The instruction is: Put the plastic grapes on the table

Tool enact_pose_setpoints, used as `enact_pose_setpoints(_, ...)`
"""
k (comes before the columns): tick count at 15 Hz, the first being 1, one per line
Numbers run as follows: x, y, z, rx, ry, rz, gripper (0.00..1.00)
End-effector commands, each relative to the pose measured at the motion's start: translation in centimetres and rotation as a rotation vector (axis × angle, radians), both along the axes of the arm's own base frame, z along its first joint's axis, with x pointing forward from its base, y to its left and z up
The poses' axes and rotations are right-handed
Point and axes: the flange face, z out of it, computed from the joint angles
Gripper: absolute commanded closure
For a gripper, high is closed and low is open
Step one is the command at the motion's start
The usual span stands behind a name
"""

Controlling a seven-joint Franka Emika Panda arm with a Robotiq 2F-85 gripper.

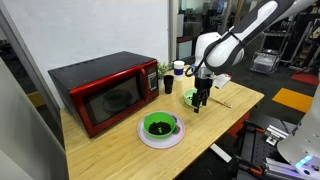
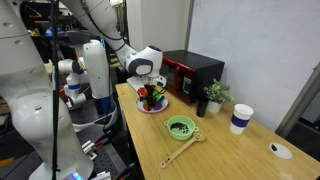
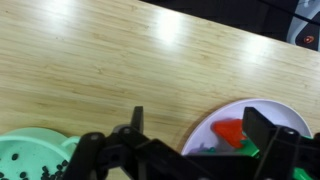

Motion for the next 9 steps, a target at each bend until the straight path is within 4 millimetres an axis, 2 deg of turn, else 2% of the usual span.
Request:
enact_pose_setpoints(1,2.6,0.8,-2.0,0.005,0.015,0.015,0.00)
enact_pose_setpoints(9,4.8,2.8,-3.2,-0.005,-0.039,0.041,0.00)
